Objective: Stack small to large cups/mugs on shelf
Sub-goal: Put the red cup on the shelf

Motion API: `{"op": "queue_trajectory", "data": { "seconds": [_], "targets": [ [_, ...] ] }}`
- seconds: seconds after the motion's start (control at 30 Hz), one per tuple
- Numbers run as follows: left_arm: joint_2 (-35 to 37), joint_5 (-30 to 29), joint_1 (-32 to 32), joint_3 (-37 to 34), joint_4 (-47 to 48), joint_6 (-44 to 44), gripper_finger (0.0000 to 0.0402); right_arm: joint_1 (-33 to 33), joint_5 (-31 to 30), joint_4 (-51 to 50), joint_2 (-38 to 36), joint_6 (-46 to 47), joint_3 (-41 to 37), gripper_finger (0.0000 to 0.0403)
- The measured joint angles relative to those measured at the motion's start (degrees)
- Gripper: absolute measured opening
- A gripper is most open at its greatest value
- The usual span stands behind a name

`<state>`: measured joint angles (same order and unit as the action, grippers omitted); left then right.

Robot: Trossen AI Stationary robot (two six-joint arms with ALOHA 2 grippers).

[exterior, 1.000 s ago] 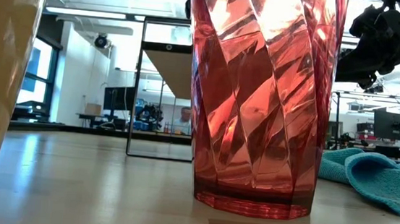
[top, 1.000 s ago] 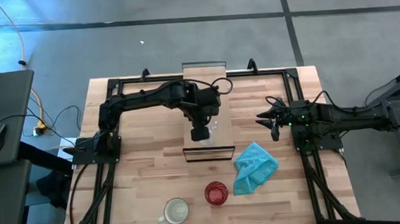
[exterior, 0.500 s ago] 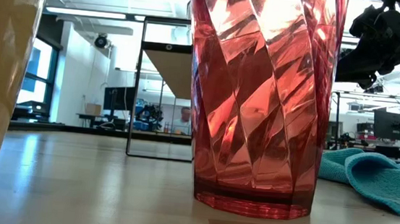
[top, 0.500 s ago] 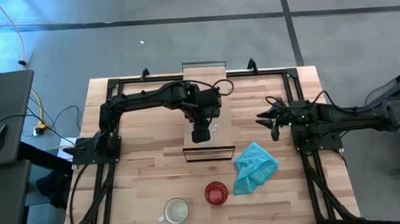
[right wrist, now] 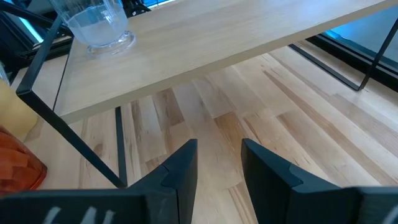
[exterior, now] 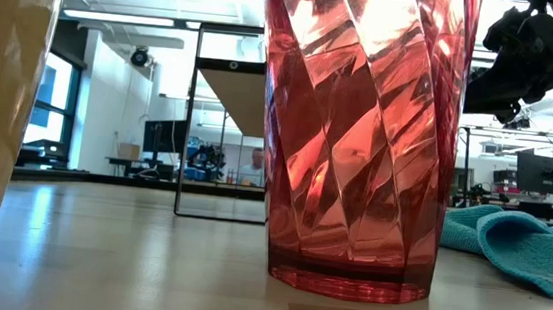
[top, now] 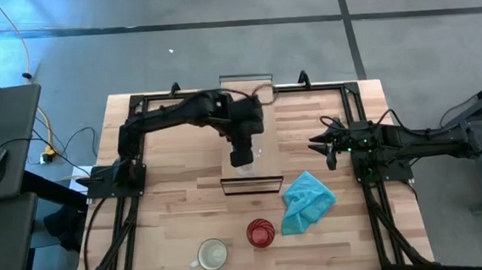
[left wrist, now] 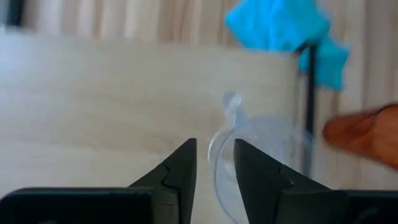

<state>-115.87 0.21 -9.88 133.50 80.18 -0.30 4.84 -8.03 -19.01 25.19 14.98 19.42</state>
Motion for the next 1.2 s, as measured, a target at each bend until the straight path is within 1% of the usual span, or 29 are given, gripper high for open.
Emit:
{"op": "queue_trajectory", "data": {
  "seconds": [0.03,0.1,0.13,0.2,0.27,0.33,0.43,0.57,0.77,0.9,1.0,1.13,1.2],
  "targets": [
    [0.07,-0.02,0.23,1.68,-0.06,0.00,0.0097,0.00,0.00,-0.06,0.00,0.00,-0.04,0.0116],
    [2.29,0.45,0.88,0.35,-2.23,0.20,0.0097,0.00,-0.02,-0.04,0.31,0.17,-0.04,0.0116],
    [3.16,1.39,1.02,0.04,-1.83,0.26,0.0097,0.00,-0.02,-0.03,0.36,0.17,-0.04,0.0116],
    [4.94,1.64,2.02,0.28,-0.13,-0.63,0.0097,0.00,0.10,-0.03,0.76,0.20,-0.06,0.0116],
    [6.43,0.29,2.63,0.83,3.80,-1.78,0.0097,0.00,0.23,0.01,0.97,0.50,-0.06,0.0116],
    [7.51,-1.42,3.87,1.23,5.28,-3.16,0.0097,0.00,0.87,0.54,1.12,0.61,-0.06,0.0116],
    [8.84,-1.59,6.14,1.44,7.16,-4.43,0.0097,0.00,2.60,2.13,1.29,1.64,-0.06,0.0116],
    [10.25,-0.71,10.04,1.44,9.61,-6.17,0.0097,0.00,7.51,5.56,1.45,1.96,-0.06,0.0116],
    [10.92,-1.14,16.23,1.40,9.80,-8.10,0.0097,-0.33,15.87,11.85,1.49,1.66,1.34,0.0116],
    [11.51,-4.04,20.23,0.99,9.87,-9.60,0.0097,-3.57,18.45,15.33,2.13,0.57,3.70,0.0116],
    [12.43,-6.43,22.73,-0.30,9.83,-10.48,0.0097,-7.44,18.71,17.59,4.02,-1.79,6.30,0.0116],
    [13.89,-9.24,25.33,-3.70,9.86,-11.48,0.0097,-12.03,18.64,17.26,8.78,-4.53,11.42,0.0116],
    [14.62,-11.37,26.07,-6.25,9.84,-12.66,0.0097,-13.39,17.75,13.82,12.08,-3.34,15.38,0.0116]
  ]
}}
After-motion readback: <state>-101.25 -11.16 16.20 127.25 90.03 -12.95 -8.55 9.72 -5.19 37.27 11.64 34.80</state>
